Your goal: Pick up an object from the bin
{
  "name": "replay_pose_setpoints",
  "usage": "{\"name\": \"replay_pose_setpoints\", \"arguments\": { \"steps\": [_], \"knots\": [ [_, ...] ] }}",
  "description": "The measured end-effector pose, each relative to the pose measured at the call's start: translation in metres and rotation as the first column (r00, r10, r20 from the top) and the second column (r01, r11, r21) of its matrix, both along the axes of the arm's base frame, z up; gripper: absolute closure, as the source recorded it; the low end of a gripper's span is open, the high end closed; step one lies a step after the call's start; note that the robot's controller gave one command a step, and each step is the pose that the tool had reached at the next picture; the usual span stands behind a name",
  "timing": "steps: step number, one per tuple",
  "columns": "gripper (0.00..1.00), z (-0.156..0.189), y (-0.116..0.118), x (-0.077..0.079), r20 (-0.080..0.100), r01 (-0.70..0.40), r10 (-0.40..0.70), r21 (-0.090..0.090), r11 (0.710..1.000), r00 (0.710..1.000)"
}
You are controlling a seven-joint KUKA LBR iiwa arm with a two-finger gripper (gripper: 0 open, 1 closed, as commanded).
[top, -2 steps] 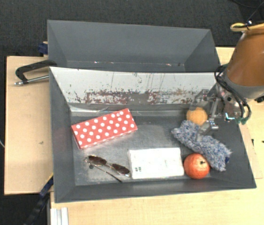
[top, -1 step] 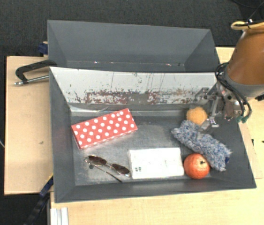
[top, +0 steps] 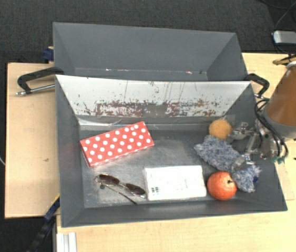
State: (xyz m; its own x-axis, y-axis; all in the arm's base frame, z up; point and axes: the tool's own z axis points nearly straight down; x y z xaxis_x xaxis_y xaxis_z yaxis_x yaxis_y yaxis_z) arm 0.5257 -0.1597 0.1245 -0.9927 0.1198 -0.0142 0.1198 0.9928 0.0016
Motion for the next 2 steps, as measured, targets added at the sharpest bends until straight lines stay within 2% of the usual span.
{"name": "replay_pose_setpoints", "arguments": {
  "steps": [1,2],
  "knots": [
    [0.0,-0.012,0.004,-0.004,-0.01,-0.006,0.006,0.001,1.0,1.0],
    [0.0,0.003,0.029,0.017,-0.006,0.041,-0.041,0.001,0.999,0.999]
  ]
}}
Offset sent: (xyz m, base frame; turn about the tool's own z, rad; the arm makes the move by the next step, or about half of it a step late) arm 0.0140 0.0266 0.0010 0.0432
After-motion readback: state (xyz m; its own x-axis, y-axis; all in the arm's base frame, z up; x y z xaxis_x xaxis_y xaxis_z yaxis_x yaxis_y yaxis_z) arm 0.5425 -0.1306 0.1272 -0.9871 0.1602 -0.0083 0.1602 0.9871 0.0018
